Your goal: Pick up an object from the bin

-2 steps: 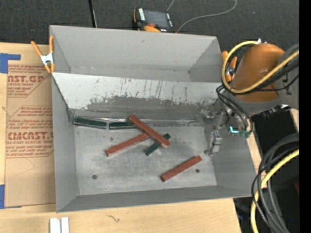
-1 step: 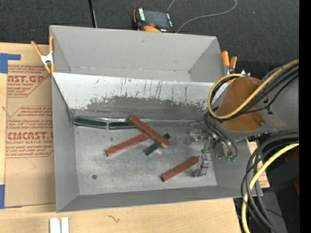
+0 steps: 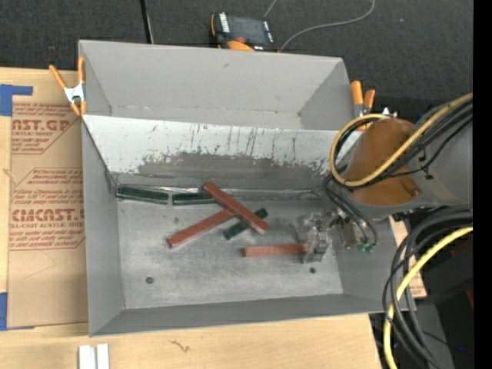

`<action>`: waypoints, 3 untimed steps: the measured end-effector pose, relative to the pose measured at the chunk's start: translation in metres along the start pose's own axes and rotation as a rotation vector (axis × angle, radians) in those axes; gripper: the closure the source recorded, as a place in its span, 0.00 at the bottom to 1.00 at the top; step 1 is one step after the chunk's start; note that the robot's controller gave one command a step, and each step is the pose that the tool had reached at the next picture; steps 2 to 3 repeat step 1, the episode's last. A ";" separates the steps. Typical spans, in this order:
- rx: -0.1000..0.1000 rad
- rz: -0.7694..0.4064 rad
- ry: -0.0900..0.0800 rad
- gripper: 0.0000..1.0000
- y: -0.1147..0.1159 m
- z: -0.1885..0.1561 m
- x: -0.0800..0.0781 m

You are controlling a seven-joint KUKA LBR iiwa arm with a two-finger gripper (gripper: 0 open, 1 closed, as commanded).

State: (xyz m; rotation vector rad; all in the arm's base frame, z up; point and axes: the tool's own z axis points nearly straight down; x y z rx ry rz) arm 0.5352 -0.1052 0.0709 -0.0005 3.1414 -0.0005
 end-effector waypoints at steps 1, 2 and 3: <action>0.002 -0.065 -0.010 1.00 -0.001 -0.153 0.002; 0.002 -0.065 -0.010 1.00 -0.001 -0.153 0.002; 0.002 -0.065 -0.010 1.00 -0.001 -0.153 0.002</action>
Offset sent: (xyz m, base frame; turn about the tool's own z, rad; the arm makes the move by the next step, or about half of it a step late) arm -0.0045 -0.0011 0.1486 -0.0643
